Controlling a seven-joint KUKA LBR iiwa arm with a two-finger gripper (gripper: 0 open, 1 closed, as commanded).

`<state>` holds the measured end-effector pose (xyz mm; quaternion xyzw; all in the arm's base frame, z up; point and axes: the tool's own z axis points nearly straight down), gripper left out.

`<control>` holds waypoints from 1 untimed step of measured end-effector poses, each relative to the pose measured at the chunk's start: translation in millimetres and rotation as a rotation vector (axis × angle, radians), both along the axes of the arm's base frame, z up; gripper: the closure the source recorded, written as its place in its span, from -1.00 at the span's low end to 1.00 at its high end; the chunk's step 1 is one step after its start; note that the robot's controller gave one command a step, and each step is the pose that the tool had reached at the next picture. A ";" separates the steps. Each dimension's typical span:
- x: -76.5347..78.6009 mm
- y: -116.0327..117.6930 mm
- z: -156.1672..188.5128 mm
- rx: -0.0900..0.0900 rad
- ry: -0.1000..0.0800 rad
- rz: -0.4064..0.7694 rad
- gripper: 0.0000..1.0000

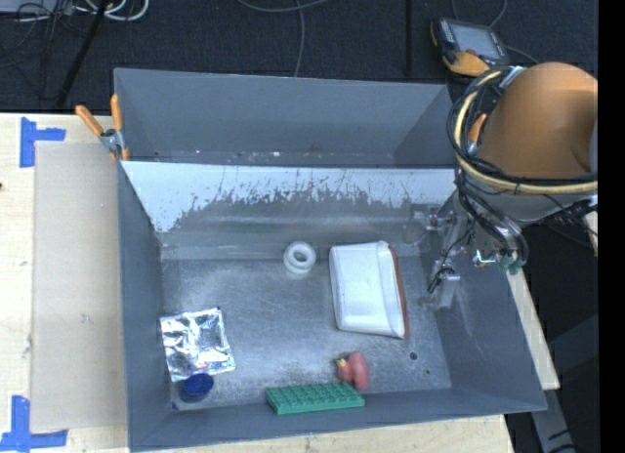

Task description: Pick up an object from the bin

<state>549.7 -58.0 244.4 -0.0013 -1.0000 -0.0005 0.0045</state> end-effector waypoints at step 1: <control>-58.5 35.8 -98.5 0.003 -0.001 0.222 -1.00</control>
Offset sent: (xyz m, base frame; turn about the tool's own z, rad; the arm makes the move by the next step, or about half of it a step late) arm -0.0561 0.0347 -0.0949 -0.2219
